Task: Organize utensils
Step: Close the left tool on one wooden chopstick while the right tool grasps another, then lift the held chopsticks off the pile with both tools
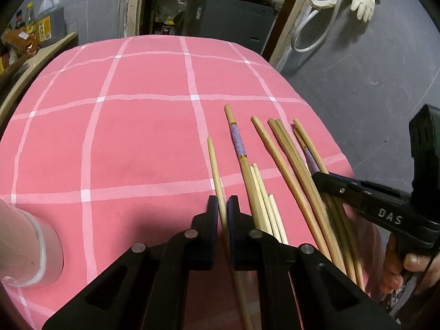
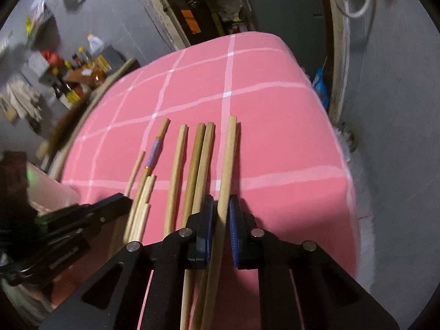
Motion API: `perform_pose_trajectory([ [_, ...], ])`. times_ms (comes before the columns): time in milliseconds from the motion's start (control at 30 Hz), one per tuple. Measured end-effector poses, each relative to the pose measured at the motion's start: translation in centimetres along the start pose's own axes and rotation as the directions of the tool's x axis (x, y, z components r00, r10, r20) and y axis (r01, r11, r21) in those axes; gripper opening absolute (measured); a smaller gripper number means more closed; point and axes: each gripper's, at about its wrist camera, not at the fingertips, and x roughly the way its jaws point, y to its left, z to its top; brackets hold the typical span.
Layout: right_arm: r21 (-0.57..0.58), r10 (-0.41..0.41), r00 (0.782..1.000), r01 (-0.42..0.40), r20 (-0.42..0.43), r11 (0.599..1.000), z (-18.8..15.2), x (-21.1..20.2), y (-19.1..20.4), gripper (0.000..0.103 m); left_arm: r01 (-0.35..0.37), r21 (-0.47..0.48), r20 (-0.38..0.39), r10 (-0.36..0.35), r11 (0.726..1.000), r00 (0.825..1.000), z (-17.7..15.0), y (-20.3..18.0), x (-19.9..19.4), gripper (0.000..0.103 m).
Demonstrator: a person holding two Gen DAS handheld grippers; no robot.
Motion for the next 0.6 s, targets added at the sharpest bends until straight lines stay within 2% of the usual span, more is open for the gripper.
perform_pose_trajectory([
  [367,0.012,0.055,0.998,-0.056,0.036,0.998,-1.5,-1.7,0.0,0.006,0.006,0.002,-0.001,-0.006,1.0,1.0,-1.3,0.1,-0.9,0.003],
  [533,-0.006,0.083,0.99,-0.083,0.118,0.997,-2.7,-4.1,0.7,0.005,0.013,0.008,0.042,-0.014,1.0,0.999,-2.4,0.0,-2.5,0.003],
  [600,-0.024,0.1,0.981,-0.098,0.168,0.995,-3.4,-5.2,1.4,0.005,0.006,0.013,0.087,-0.007,1.0,0.996,-3.0,0.0,-3.7,0.003],
])
